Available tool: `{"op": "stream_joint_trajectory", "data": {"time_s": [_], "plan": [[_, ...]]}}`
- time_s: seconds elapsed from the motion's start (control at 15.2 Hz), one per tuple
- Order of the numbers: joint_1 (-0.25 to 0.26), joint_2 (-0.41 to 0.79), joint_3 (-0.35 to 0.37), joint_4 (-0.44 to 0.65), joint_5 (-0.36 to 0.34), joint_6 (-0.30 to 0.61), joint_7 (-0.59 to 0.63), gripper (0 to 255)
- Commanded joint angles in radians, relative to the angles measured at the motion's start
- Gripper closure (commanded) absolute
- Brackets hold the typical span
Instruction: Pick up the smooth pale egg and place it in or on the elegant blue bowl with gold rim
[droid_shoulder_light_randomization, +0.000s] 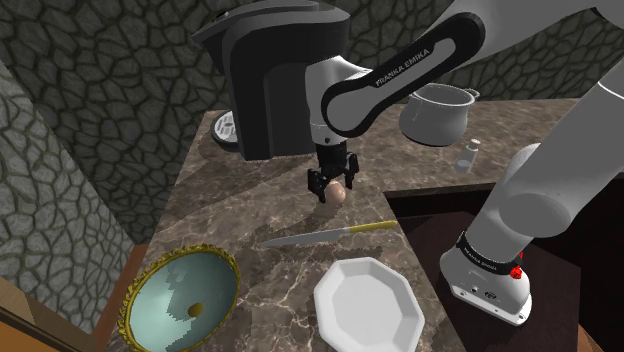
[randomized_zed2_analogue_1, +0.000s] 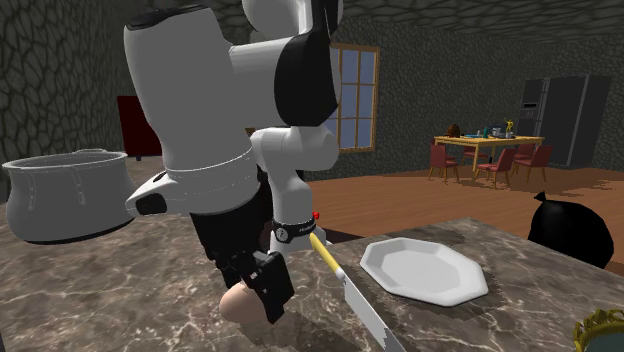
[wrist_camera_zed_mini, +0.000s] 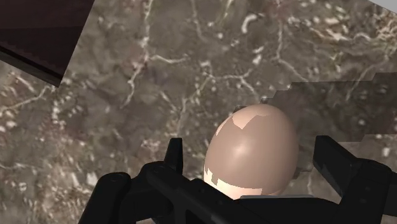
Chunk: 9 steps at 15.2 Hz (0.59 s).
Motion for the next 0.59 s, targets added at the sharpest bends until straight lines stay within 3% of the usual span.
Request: {"op": "stream_joint_trajectory", "data": {"time_s": [0.0, 0.13, 0.2, 0.53], "plan": [[0.0, 0.0, 0.0, 0.0, 0.0, 0.001, 0.0, 0], [0.0, 0.0, 0.0, 0.0, 0.0, 0.001, 0.0, 0], [0.0, 0.0, 0.0, 0.0, 0.0, 0.001, 0.0, 255], [0.0, 0.0, 0.0, 0.0, 0.0, 0.001, 0.0, 255]]}}
